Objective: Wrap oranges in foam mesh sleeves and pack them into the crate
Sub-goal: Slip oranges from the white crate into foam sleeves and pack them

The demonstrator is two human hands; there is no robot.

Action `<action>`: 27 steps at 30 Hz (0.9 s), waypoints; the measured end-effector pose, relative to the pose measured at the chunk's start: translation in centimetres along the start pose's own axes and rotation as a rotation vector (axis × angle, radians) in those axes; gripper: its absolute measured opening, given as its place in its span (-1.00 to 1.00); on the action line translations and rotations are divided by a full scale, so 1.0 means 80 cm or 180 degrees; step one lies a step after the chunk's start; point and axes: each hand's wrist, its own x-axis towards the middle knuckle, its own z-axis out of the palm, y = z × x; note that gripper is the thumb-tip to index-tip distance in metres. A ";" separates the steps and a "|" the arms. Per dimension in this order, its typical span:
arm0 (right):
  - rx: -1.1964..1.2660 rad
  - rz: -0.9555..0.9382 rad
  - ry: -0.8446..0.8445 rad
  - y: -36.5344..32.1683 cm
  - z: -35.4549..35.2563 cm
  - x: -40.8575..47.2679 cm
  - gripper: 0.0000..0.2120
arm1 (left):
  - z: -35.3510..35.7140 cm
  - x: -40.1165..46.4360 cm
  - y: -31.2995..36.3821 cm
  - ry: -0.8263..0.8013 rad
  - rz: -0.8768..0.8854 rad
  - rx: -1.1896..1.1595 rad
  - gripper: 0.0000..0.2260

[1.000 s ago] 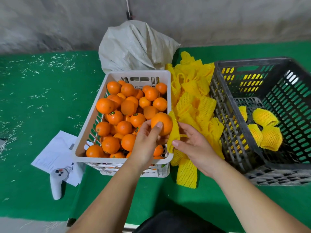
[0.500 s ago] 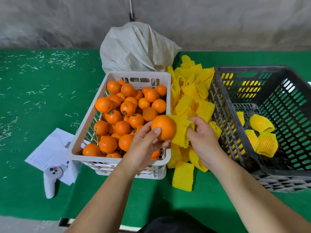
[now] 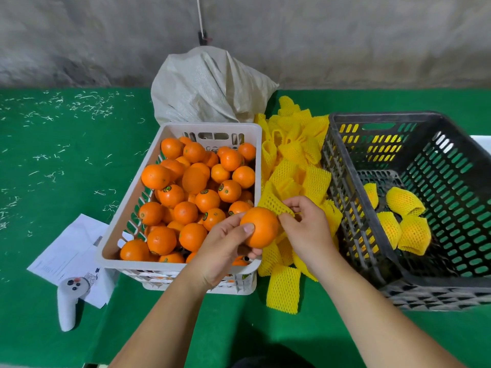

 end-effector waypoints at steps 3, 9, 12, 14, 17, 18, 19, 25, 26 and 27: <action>0.0129 0.0016 0.0028 0.002 0.000 -0.006 -0.96 | 0.001 -0.004 0.001 0.0037 0.0063 -0.0114 -0.30; 0.0094 0.0064 0.0297 0.007 0.005 -0.006 -0.72 | -0.010 -0.006 0.012 -0.0547 -0.0246 -0.0004 -0.17; 0.0005 -0.0007 -0.0026 0.004 0.010 -0.006 -0.72 | -0.008 -0.003 0.008 -0.0468 -0.0201 0.0302 -0.39; -0.0046 -0.0047 -0.0038 0.004 0.006 -0.008 -0.72 | -0.004 -0.003 0.004 -0.0373 -0.0085 0.0394 -0.48; -0.0037 -0.0207 0.0069 0.004 -0.007 -0.012 -0.80 | 0.004 -0.001 0.000 0.0096 0.0084 0.0286 -0.54; -0.0082 -0.0319 0.0106 0.003 -0.009 -0.014 -0.83 | 0.005 0.001 -0.002 0.0306 0.0141 0.0258 -0.52; -0.0151 -0.0468 0.0131 0.002 -0.010 -0.017 -0.86 | 0.007 0.003 -0.003 0.0505 0.0193 0.0202 -0.47; -0.0610 -0.1565 0.0175 0.000 0.005 -0.039 -0.85 | 0.020 0.009 -0.008 0.0721 0.0532 0.0305 -0.49; -0.0630 -0.1636 0.0200 0.000 0.005 -0.038 -0.86 | 0.023 0.008 -0.008 0.0802 0.0578 0.0325 -0.52; -0.0621 -0.1711 0.0220 0.000 0.005 -0.037 -0.86 | 0.023 0.007 -0.010 0.0882 0.0601 0.0333 -0.52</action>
